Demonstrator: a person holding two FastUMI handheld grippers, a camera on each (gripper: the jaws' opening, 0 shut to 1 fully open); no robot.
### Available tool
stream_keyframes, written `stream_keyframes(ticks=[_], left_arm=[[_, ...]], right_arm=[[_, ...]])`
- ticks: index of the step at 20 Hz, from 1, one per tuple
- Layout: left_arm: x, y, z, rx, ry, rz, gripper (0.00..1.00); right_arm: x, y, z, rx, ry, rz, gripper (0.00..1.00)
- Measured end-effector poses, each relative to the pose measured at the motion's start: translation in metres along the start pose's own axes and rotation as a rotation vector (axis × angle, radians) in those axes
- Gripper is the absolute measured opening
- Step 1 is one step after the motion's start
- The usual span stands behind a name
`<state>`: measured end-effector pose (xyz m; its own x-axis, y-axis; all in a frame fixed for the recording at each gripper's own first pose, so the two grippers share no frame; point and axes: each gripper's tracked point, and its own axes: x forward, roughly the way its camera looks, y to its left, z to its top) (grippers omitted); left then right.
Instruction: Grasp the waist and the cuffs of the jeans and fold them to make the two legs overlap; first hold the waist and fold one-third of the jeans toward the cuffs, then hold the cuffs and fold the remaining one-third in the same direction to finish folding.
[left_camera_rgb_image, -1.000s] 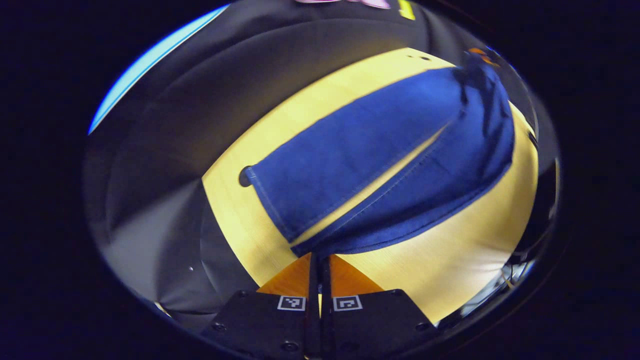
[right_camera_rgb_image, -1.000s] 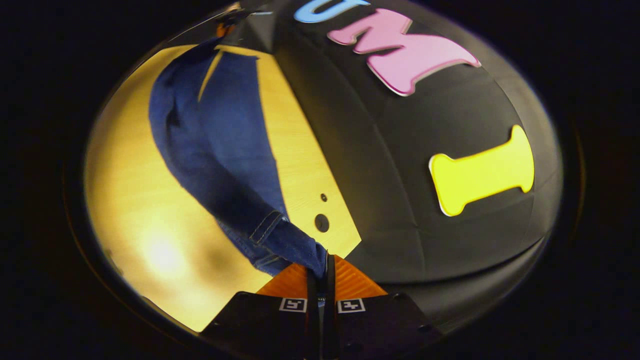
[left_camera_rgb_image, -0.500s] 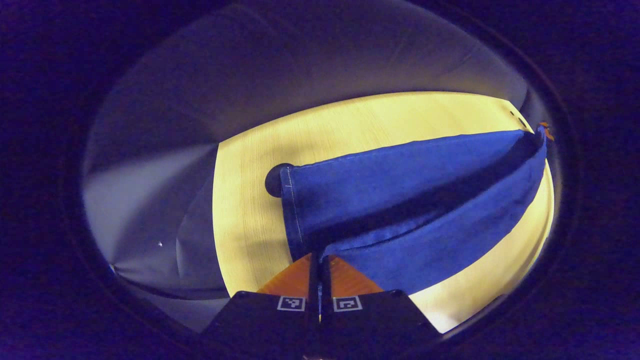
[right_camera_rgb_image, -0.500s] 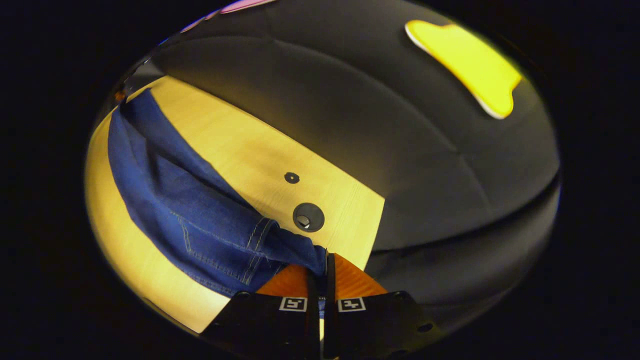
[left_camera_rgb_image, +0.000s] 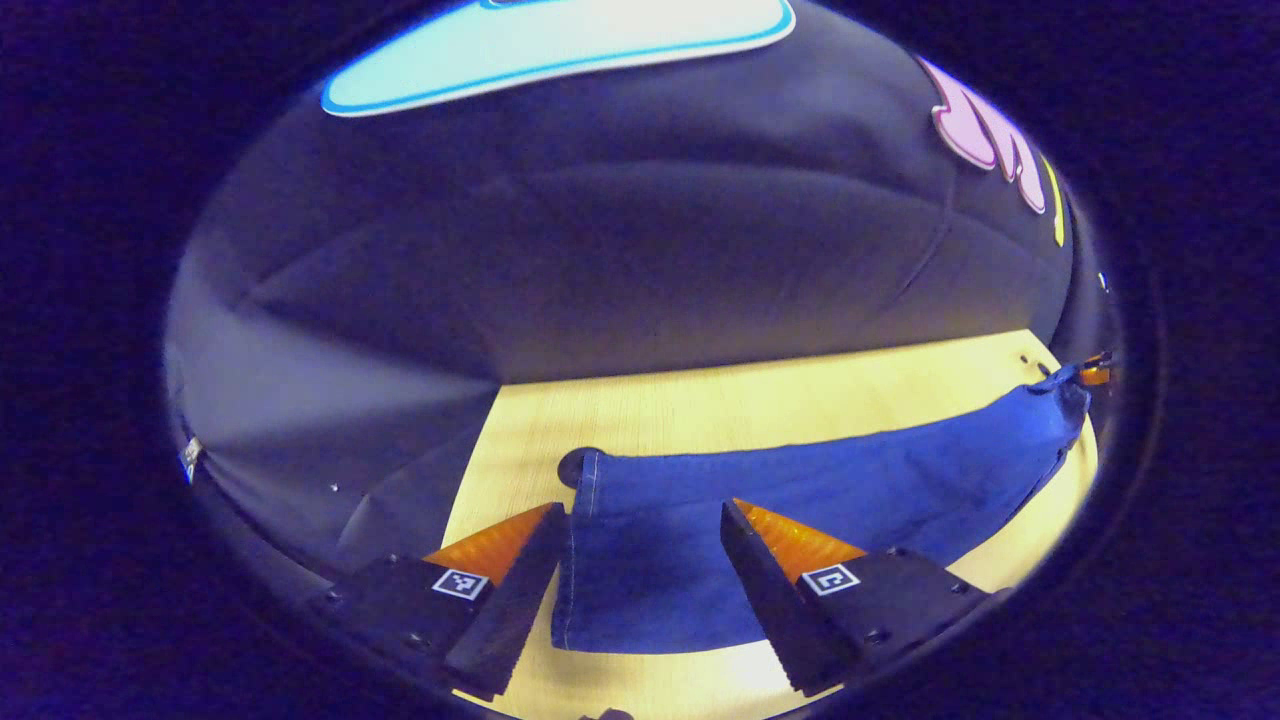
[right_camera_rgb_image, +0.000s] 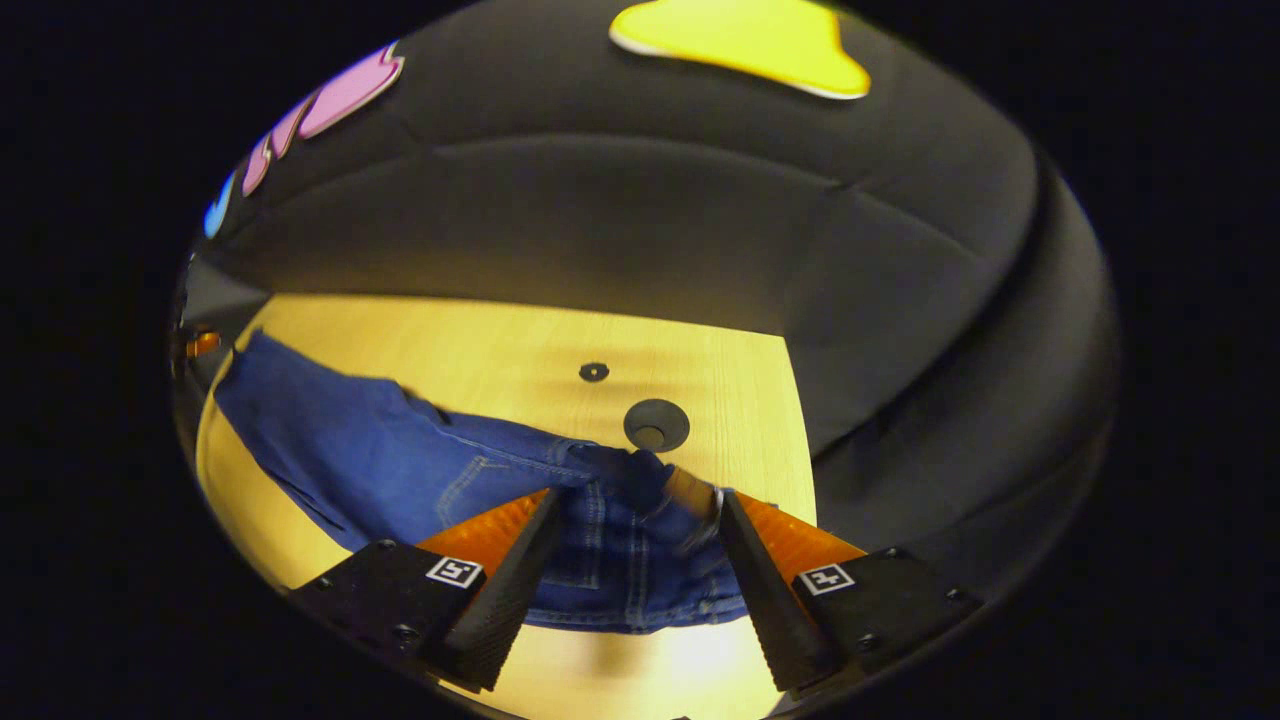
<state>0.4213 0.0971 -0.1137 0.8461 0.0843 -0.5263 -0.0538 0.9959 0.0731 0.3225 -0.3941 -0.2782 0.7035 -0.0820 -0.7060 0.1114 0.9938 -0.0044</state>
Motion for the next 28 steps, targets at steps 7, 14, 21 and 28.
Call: stream_keyframes(ticks=[7,14,21,28], left_arm=[[-0.135,-0.080,0.012,-0.166,-0.208,0.011,0.97],[-0.135,-0.165,0.007,-0.133,-0.168,-0.133,0.99],[-0.119,-0.223,0.006,-0.100,-0.148,-0.242,0.99],[-0.111,-0.228,0.001,-0.092,-0.140,-0.244,0.99]], right_arm=[[-0.004,-0.033,-0.019,0.303,-0.120,-0.191,0.99],[0.010,-0.033,-0.036,0.583,-0.079,-0.236,0.99],[0.006,-0.036,-0.028,0.584,-0.109,-0.225,0.95],[0.007,-0.031,-0.027,0.661,-0.093,-0.165,0.32]])
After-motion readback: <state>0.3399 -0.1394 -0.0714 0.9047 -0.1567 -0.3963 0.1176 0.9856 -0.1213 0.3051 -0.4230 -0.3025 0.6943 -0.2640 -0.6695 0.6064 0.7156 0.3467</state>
